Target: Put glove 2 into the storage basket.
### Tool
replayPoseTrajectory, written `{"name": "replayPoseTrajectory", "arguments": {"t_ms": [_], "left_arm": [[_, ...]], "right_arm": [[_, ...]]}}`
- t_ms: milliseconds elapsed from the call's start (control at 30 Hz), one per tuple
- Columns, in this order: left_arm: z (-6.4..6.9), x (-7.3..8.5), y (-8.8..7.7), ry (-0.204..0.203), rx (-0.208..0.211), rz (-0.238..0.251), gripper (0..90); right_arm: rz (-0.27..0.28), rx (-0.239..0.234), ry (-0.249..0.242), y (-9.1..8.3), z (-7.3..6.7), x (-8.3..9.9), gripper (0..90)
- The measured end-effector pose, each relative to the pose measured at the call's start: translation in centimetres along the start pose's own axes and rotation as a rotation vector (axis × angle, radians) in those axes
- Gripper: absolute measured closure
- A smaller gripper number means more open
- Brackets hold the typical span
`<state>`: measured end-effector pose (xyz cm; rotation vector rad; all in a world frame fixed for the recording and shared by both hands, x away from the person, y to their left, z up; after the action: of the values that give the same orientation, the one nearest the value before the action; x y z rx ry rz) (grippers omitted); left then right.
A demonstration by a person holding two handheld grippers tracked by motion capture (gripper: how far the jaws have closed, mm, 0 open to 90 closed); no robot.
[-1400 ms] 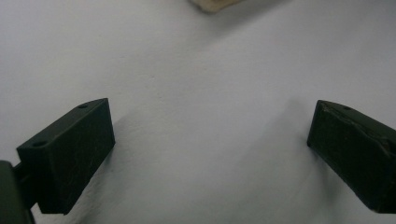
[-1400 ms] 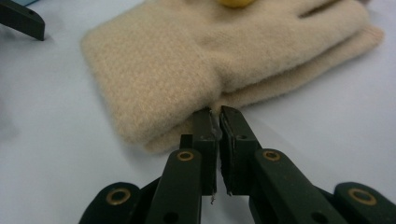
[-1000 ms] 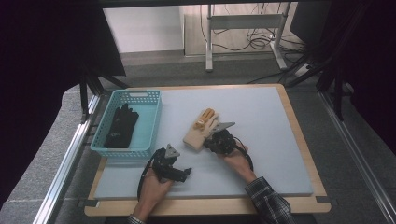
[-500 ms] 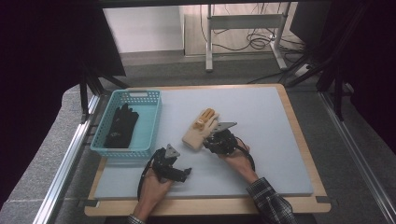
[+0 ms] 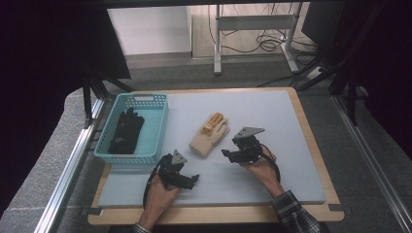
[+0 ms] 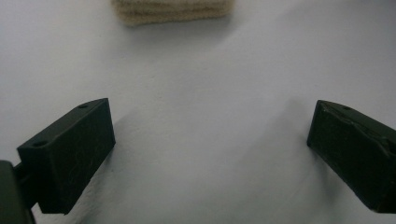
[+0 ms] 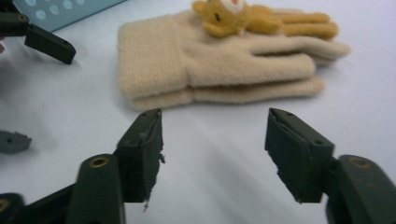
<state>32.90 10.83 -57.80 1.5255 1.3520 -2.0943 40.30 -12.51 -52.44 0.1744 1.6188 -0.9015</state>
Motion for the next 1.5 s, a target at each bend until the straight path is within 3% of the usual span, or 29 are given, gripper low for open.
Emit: {"name": "replayPoseTrajectory", "arguments": {"t_ms": [300,833,1200,1400,1500], "left_arm": [[0.0,0.0,0.0,0.000,0.000,0.000,1.3],[0.0,0.0,0.0,-0.004,0.000,-0.002,1.8],[0.0,0.0,0.1,-0.003,-0.002,-0.006,1.4],[0.0,0.0,0.0,-0.006,-0.001,-0.004,1.5],[0.0,0.0,0.0,-0.009,-0.001,-0.005,1.5]], "right_arm": [[-0.004,0.039,0.017,-2.4,1.3,1.7,23.1],[-0.038,0.119,0.091,-6.5,3.7,5.9,20.6],[-0.047,0.156,0.101,-7.5,4.2,7.6,18.8],[-0.068,0.177,0.054,-7.3,3.9,7.7,16.6],[-0.066,0.176,0.060,-7.3,3.9,7.7,16.5]]}}
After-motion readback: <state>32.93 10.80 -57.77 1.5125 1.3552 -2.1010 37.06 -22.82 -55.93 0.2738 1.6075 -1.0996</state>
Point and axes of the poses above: each handheld gripper's, and its own axes: y roughly forward along the jaws, x roughly out of its underside, z roughly to its right, the point moved 4 cm from there along y, roughly forward along the jaws, and after that the axes turned 13 degrees about z, right-handed, at the moved point
